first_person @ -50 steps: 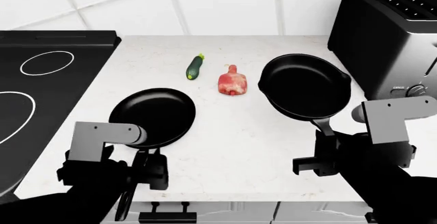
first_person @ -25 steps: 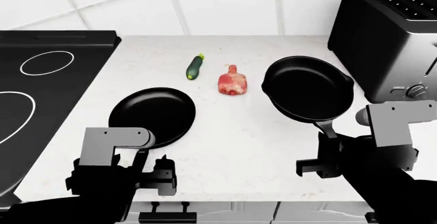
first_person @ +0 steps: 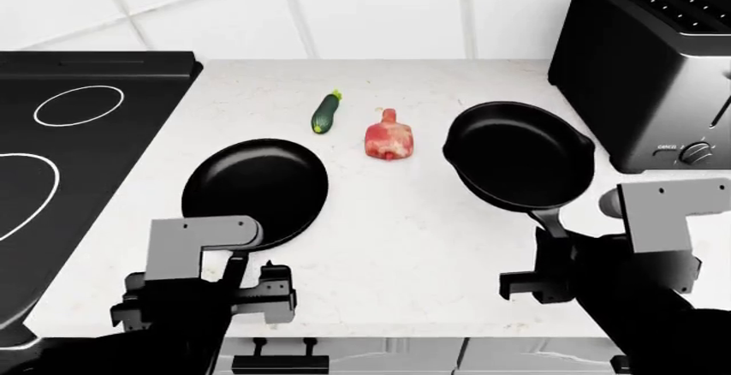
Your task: Place both pans onto different burners. Then place the zucchini and the pork chop on different pans.
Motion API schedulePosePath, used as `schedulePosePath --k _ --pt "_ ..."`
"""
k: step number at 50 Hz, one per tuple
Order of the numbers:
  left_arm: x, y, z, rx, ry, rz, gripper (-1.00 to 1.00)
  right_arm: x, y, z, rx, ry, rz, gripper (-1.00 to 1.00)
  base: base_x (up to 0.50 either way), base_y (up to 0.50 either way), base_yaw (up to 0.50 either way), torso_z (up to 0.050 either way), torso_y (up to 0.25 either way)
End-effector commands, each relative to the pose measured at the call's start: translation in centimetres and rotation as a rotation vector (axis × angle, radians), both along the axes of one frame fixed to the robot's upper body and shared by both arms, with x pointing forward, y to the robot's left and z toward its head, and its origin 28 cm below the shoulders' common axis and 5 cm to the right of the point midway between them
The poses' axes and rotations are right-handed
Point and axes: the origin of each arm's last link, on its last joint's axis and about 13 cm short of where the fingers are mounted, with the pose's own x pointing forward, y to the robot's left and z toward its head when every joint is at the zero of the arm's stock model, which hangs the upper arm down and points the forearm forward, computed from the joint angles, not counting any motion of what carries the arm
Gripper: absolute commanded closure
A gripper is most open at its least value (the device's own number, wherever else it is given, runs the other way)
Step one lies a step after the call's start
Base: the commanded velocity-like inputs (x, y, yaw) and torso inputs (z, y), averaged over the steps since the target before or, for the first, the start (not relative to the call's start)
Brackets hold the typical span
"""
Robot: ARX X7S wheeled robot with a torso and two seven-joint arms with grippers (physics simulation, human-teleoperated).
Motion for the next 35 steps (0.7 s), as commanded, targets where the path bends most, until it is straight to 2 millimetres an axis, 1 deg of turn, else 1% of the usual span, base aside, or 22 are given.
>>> schedulePosePath --k 1,6,17,23,32,35 --pt "0.0 -0.7 -1.7 -0.017 0.079 -0.052 1.0 0.3 -0.5 0.5 -0.002 -0.059 -0.037 1.0 0.01 0.0 0.0 0.0 0.0" --pt "-0.1 -0.6 -1.8 -0.022 0.088 -0.045 1.0 0.3 -0.5 0.4 -0.002 -0.057 -0.037 1.0 0.0 0.0 0.0 0.0 0.0" --pt "0.0 -0.6 -1.5 -0.025 0.065 -0.041 1.0 0.4 -0.4 0.3 0.0 -0.054 -0.035 1.0 0.0 0.0 0.0 0.0 0.0" --pt "-0.1 -1.0 -1.5 -0.027 0.058 -0.064 1.0 0.3 -0.4 0.3 0.004 -0.055 -0.035 1.0 0.0 0.0 0.0 0.0 0.0" --pt "0.2 -0.4 -1.0 -0.01 0.007 -0.043 1.0 0.3 -0.4 0.2 0.006 -0.057 -0.036 1.0 0.0 0.0 0.0 0.0 0.0" --pt "0.8 0.2 -1.1 0.0 -0.003 -0.016 1.0 0.3 -0.4 0.2 0.007 -0.059 -0.037 1.0 0.0 0.0 0.0 0.0 0.0"
